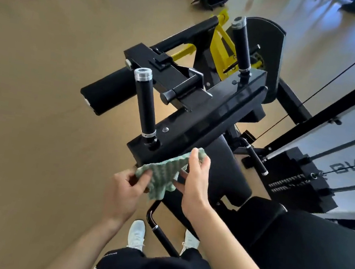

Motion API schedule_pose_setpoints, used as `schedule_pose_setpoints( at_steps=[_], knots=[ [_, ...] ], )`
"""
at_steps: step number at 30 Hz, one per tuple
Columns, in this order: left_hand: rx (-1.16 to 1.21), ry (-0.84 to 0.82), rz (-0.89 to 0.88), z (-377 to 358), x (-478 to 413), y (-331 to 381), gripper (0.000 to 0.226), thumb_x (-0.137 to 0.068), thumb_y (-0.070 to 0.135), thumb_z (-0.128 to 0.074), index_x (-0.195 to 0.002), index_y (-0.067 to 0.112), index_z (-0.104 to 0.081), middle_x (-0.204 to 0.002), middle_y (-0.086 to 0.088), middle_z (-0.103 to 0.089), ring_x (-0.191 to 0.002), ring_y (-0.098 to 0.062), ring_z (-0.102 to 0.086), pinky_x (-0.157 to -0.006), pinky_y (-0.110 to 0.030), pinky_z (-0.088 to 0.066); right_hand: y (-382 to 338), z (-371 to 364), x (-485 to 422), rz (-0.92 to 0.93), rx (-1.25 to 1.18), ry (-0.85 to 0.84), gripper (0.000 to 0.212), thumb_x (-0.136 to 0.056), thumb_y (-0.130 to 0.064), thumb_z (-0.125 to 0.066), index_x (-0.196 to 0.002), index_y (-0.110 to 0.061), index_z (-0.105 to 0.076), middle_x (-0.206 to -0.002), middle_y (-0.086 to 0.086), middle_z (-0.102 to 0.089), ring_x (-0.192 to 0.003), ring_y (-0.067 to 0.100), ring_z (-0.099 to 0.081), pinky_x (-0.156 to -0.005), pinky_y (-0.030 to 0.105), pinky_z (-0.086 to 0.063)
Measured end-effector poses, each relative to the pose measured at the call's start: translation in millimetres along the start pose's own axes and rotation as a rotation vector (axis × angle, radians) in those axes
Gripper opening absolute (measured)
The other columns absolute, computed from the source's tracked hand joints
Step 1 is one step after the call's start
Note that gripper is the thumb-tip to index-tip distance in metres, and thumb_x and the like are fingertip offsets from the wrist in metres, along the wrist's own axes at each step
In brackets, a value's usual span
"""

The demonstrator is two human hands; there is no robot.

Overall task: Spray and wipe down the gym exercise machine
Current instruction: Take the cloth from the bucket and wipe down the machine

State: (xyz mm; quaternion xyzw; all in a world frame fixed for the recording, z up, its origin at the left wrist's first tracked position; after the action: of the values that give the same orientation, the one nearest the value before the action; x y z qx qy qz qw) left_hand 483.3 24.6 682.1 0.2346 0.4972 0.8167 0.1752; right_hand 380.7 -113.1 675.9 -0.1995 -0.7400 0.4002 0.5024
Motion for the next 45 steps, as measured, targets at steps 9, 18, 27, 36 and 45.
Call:
schedule_pose_setpoints(
  at_steps=[9, 18, 27, 36, 45],
  knots=[
    [0.026, 0.066, 0.054, 7, 6, 1, 0.035, -0.090, 0.032, -0.074, -0.063, 0.011, -0.066, -0.061, -0.011, -0.068, -0.063, -0.038, -0.067, -0.059, -0.049, -0.054, 32, -42, -2, 0.190, 0.083, -0.045, 0.094, -0.090, -0.067, -0.052, -0.141, -0.066, 0.027, -0.155, -0.019, -0.018, -0.138, 0.011, -0.039, -0.114, 0.035, -0.036],
    [-0.093, 0.063, -0.150, 14, 6, 18, 0.023, -0.085, 0.044, -0.070, -0.070, 0.027, -0.066, -0.062, 0.010, -0.066, -0.057, -0.014, -0.064, -0.059, -0.032, -0.051, 28, -46, -28, 0.109, -0.027, 0.267, 0.082, -0.094, -0.072, -0.046, -0.152, -0.062, 0.011, -0.152, -0.001, -0.046, -0.126, 0.020, -0.054, -0.113, 0.046, -0.042],
    [-0.306, -0.112, -0.532, -10, 12, 71, 0.012, -0.091, 0.022, -0.072, -0.102, 0.021, -0.073, -0.093, 0.014, -0.070, -0.089, -0.014, -0.068, -0.075, -0.032, -0.057, -5, -23, -71, 0.165, -0.064, 0.301, 0.083, -0.098, -0.066, -0.041, -0.161, -0.042, 0.008, -0.154, -0.002, -0.042, -0.133, 0.018, -0.048, -0.115, 0.037, -0.037],
    [-0.590, -0.203, -0.678, -69, -57, 125, 0.047, -0.091, 0.027, -0.072, -0.136, 0.020, -0.063, -0.139, 0.003, -0.061, -0.132, -0.014, -0.051, -0.115, -0.030, -0.041, -56, 11, -115, 0.277, 0.016, 0.224, 0.083, -0.106, -0.050, -0.041, -0.163, -0.022, 0.013, -0.172, 0.006, -0.004, -0.157, 0.022, -0.012, -0.120, 0.031, -0.015],
    [-0.884, -0.307, -0.716, -114, -128, 129, 0.072, -0.094, 0.043, -0.064, -0.157, 0.017, -0.041, -0.165, 0.000, -0.036, -0.152, -0.025, -0.033, -0.123, -0.043, -0.032, -111, 45, -164, 0.299, 0.090, 0.248, 0.083, -0.106, -0.054, -0.037, -0.163, -0.020, 0.014, -0.171, 0.011, 0.000, -0.158, 0.027, -0.007, -0.124, 0.042, -0.014]
  ],
)
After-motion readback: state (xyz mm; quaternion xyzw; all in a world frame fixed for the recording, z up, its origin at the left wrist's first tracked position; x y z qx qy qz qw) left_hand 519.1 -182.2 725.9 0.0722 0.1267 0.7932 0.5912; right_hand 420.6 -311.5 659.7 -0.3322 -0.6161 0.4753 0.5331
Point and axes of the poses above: each hand's wrist, its own x-axis away from the middle knuckle, its own z-axis out of the back of the hand, y = z × x, the point moved 3 cm from there along -x, towards the middle knuckle
